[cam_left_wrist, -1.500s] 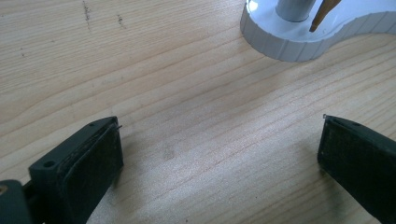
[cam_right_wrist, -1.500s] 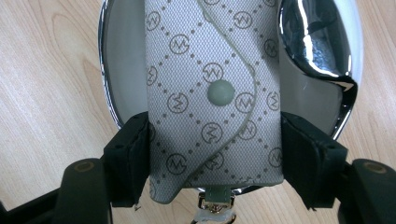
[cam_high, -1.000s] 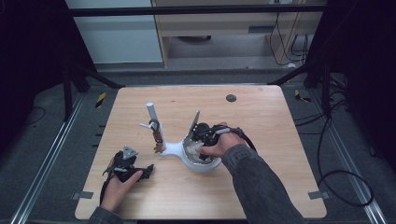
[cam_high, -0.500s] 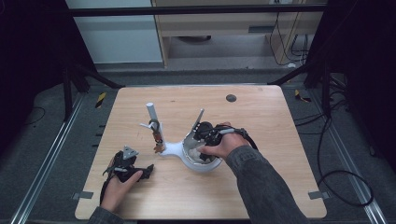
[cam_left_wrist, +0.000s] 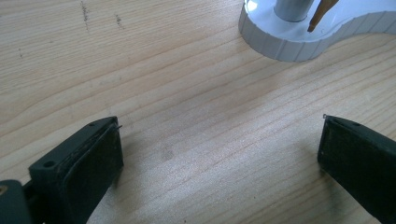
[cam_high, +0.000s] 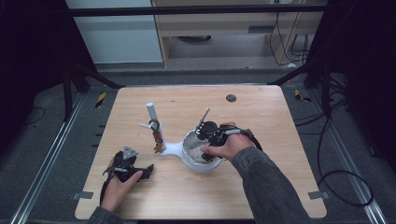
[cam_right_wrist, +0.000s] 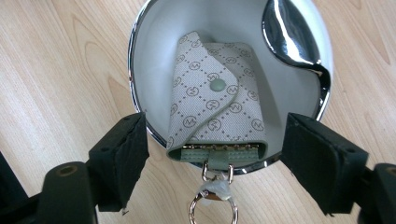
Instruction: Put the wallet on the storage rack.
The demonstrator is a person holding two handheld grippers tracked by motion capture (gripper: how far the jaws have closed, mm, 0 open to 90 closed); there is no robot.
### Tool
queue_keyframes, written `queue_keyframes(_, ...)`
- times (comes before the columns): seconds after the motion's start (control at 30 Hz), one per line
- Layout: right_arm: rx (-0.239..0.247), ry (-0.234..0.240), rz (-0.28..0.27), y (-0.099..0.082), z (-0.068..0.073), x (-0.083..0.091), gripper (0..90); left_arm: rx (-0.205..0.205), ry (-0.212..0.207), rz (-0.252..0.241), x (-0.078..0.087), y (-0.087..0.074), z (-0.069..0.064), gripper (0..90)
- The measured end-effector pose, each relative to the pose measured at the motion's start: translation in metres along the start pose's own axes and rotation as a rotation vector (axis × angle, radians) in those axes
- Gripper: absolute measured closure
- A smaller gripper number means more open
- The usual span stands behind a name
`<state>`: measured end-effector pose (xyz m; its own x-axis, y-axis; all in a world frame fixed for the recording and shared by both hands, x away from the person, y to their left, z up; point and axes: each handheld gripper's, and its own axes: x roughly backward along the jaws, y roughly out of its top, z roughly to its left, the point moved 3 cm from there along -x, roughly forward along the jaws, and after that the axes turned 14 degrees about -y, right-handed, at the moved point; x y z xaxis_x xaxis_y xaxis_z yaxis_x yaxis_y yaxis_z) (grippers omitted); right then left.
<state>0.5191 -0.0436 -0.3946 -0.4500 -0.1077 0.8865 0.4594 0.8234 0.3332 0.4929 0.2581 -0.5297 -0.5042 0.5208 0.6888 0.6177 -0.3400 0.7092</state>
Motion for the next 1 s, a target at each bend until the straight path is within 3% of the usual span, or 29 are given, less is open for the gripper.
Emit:
queue_keyframes(0.33,-0.036,-0.028,-0.048,-0.009,-0.006,0.011,11.4,0.0,0.0,-0.001,0.0,0.0,0.0,0.0)
queue_keyframes(0.63,-0.114,-0.069,-0.116,-0.023,-0.019,0.025,5.9,0.0,0.001,-0.004,0.0,0.0,-0.001,0.0)
queue_keyframes(0.77,-0.165,-0.092,-0.15,-0.036,-0.03,0.031,5.6,0.0,0.002,-0.004,0.0,0.0,-0.001,0.0)
queue_keyframes(1.0,-0.213,-0.115,-0.182,-0.054,-0.043,0.036,5.5,0.001,0.002,-0.004,0.0,0.0,-0.001,0.0)
